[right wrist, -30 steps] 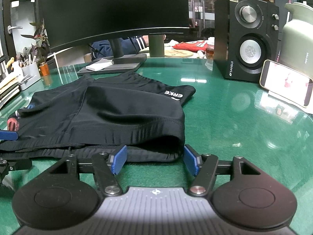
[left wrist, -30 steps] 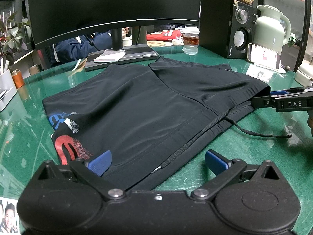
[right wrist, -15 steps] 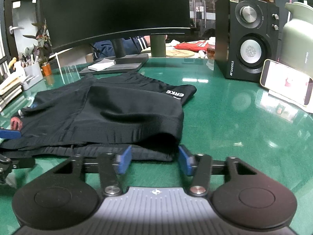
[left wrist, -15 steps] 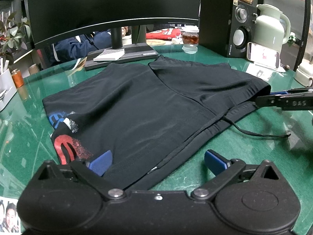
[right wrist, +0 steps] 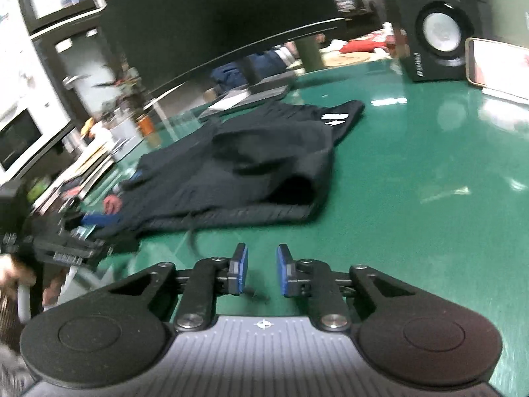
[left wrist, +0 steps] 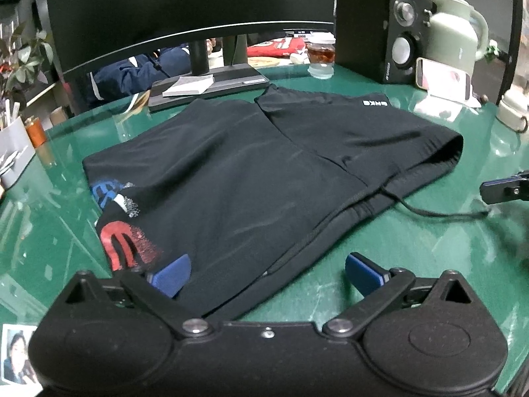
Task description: Fold clothes
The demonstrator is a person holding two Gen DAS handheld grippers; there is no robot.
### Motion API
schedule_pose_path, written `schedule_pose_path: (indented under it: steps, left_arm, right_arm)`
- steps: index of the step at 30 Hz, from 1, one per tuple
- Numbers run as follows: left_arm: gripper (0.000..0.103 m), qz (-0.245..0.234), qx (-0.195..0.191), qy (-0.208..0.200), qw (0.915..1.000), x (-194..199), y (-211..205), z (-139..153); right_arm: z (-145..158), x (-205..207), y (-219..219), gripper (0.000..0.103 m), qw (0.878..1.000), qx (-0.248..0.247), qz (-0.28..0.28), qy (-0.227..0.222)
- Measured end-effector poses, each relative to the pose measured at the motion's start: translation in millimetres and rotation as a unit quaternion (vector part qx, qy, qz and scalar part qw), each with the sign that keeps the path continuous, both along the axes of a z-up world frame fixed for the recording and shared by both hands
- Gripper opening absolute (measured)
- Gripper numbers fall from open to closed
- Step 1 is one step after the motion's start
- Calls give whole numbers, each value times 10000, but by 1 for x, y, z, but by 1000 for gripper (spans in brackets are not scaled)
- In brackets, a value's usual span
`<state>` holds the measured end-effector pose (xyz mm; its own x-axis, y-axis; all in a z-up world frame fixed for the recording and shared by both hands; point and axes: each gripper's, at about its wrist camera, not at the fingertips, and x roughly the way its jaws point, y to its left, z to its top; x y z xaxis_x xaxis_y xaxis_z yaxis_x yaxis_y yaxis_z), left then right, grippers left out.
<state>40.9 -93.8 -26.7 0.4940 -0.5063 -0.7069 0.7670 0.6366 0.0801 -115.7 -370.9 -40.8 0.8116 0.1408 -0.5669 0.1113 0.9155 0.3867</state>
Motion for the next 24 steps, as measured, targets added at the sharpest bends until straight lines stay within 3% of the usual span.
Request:
schedule_pose_path:
  steps: [3, 4, 6, 7, 14, 16, 19, 24]
  left_arm:
    - [101, -50, 100, -122, 9999, -5, -2, 4]
    - [101, -75, 62, -135, 9999, -7, -2, 7]
    - [101, -155, -104, -186, 9997, -11, -2, 15]
    - [102, -173, -176, -225, 9994, -12, -3, 18]
    - [102, -40, -184, -296, 9994, -5, -20, 15]
    - [102, 18, -123, -256, 9996, -3, -24, 9]
    - [102, 85, -144, -217, 9996, -1, -24, 6]
    - [102, 151, -125, -133, 9997, 6, -22, -1]
  right_arm:
    - [2, -7, 2, 26, 10000, -5, 1, -54]
    - [3, -9, 0, 40, 9999, 20, -89, -116]
    - [5, -13, -4, 57, 9994, 53, -246, -236]
    - [6, -15, -5, 60, 9991, 56, -299, -291]
    - [7, -15, -20, 63, 9937, 90, -962, -575]
    - [11, -17, -19, 57, 9903, -131, -1157, -753]
    - [17, -15, -14, 47, 9882, -458, -1159, -892]
    - [22, 7, -11, 50, 9887, -649, -970, -942]
